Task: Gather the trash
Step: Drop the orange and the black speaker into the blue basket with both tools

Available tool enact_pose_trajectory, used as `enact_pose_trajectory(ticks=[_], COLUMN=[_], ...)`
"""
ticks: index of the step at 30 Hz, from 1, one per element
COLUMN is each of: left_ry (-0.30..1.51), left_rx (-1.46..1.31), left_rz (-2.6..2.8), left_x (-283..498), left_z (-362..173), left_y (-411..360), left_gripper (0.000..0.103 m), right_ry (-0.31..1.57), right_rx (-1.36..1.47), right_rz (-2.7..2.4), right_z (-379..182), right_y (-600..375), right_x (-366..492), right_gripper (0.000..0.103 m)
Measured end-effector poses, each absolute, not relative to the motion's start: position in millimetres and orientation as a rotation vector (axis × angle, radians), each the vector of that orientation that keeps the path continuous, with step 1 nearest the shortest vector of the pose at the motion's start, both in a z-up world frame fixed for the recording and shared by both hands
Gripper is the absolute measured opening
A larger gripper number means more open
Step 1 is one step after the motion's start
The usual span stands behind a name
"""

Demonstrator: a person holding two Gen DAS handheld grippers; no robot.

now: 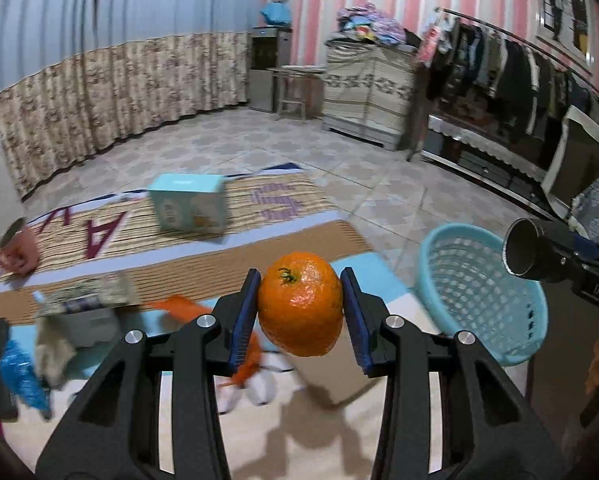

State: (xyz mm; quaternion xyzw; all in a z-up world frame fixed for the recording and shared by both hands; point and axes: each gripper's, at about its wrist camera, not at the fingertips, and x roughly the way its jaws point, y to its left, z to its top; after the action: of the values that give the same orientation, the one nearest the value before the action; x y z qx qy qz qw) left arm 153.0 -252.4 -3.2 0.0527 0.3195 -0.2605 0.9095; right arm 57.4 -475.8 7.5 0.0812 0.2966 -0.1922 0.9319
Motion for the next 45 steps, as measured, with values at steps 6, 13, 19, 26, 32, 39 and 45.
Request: enact_pose_trajectory(ticks=[6,13,19,26,32,39,45], left_ry=[0.663,0.694,0.705,0.717,0.663,0.605,0.577], left_rx=[0.134,0.160,0.184,0.210,0.213,0.244,0.243], left_rz=[-0.631,-0.690,-0.733,-0.769,-0.739,-0.655,-0.611], left_x=[136.6,130.1,128.3,131.0,135.0,140.6,142.6], left_z=[-9.5,-23.3,-30.5,-35.5,-21.8,-11.9,-8.3], left_y=[-314.5,-369.7,-408.3,-435.6,-429.3,-407.2,-388.7], left_gripper=[0.040,0.040,0.040,0.051,0.075,0.090,0.097], right_ry=[0.631,0.643,0.648,0.655,0.658,0.658,0.667], right_rx=[0.175,0.180,0.206,0.230,0.237,0.233,0.247], right_rz=[-0.422,-0.453,-0.473,-0.487,-0.485,-0.476,-0.465], right_z=[-6.2,-18.9,-28.1,-36.0,-38.3,-43.5,-48.8], right_y=[-506.1,-534.8,-557.3,-570.5,-573.2,-566.0,-557.5], right_x=[44.3,33.3,27.1,26.3,29.4,36.6,45.5], right_gripper=[0.074,0.074,0.074,0.074,0.074,0.074,0.074])
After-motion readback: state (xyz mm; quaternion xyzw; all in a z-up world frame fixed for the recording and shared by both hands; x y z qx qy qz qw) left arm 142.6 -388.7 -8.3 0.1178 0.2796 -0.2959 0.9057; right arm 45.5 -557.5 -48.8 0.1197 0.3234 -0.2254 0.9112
